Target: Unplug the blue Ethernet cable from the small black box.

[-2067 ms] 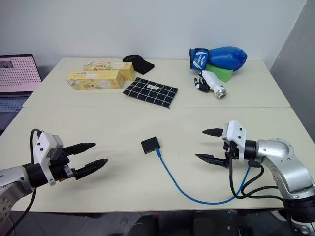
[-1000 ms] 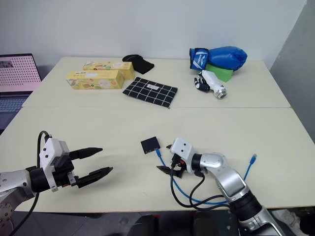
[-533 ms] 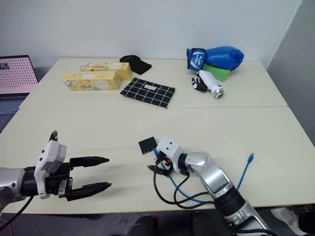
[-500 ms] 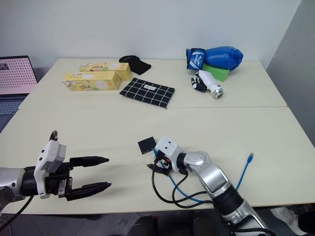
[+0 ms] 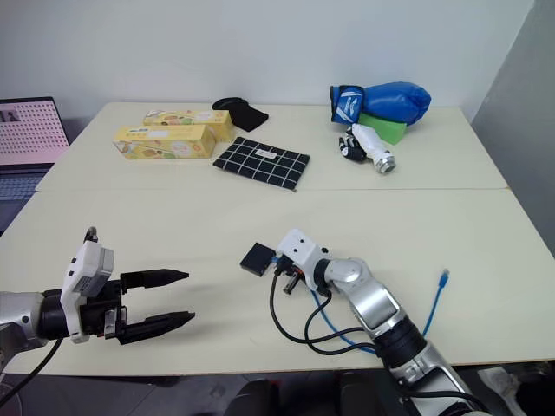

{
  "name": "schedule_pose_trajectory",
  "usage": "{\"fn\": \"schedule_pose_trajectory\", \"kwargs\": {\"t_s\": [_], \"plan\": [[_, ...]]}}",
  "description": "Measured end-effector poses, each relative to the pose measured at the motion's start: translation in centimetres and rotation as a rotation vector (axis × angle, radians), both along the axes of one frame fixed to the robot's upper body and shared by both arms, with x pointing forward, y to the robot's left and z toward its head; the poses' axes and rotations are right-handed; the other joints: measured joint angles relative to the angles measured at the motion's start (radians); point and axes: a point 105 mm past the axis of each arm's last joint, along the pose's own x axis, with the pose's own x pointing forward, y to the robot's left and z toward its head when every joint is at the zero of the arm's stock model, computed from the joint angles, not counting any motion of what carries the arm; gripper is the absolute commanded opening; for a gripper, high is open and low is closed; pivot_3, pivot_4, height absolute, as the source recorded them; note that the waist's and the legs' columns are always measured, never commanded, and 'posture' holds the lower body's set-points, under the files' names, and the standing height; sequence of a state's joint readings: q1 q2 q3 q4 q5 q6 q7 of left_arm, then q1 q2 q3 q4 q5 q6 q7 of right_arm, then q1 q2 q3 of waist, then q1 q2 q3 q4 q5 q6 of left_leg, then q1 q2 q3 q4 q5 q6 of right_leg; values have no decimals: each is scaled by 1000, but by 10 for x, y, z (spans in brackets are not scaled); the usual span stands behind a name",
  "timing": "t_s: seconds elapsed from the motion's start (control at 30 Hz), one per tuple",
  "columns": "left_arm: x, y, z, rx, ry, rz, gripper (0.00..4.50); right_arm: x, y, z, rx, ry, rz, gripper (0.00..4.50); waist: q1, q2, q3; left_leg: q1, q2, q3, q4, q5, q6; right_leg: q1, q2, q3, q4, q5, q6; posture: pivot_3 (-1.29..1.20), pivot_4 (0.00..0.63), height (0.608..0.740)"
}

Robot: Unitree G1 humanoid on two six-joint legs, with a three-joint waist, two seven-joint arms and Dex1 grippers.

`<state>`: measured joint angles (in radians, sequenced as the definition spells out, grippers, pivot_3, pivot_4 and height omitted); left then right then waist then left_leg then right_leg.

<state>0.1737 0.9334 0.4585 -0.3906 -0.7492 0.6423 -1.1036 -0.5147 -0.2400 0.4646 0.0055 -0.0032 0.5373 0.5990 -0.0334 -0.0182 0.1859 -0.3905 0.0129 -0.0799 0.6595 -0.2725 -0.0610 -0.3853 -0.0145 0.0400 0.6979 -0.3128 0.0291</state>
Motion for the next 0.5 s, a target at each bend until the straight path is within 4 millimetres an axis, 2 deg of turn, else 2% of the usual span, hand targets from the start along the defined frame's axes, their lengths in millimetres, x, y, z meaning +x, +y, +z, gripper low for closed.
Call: {"fn": "schedule_pose_trajectory", "kwargs": {"t_s": [0.13, 0.23, 0.37, 0.43, 0.5], "plan": [[10, 9, -3, -78, 39, 87, 4500, 4, -15, 7, -41, -76, 44, 120, 0, -1, 0, -3, 0, 0, 0, 0, 0, -2, 0, 0, 0, 0, 0, 0, 150, 740], [14, 6, 4, -155, 68, 85, 4500, 2, -16, 30, -59, -251, 186, 120, -2, -1, 0, -4, 0, 0, 0, 0, 0, -3, -2, 0, 0, 0, 0, 0, 150, 740], [13, -3, 10, -233, 113, 49, 4500, -7, -9, 60, -78, -483, 380, 120, -10, -1, 0, -4, 1, 0, 0, 0, 0, -3, -3, 0, 0, 0, 0, 0, 150, 740], [11, -13, 11, -270, 152, 14, 4500, -18, -4, 76, -85, -609, 517, 120, -17, -1, 0, -3, 2, -1, 0, 0, 0, -3, -3, 0, 0, 0, 0, 0, 150, 740], [10, -29, 7, -289, 190, -41, 4500, -27, 0, 77, -104, -644, 620, 120, -16, -1, 0, -4, 1, -1, 0, 0, 0, -2, -4, 0, 0, 0, 0, 0, 150, 740]]}}
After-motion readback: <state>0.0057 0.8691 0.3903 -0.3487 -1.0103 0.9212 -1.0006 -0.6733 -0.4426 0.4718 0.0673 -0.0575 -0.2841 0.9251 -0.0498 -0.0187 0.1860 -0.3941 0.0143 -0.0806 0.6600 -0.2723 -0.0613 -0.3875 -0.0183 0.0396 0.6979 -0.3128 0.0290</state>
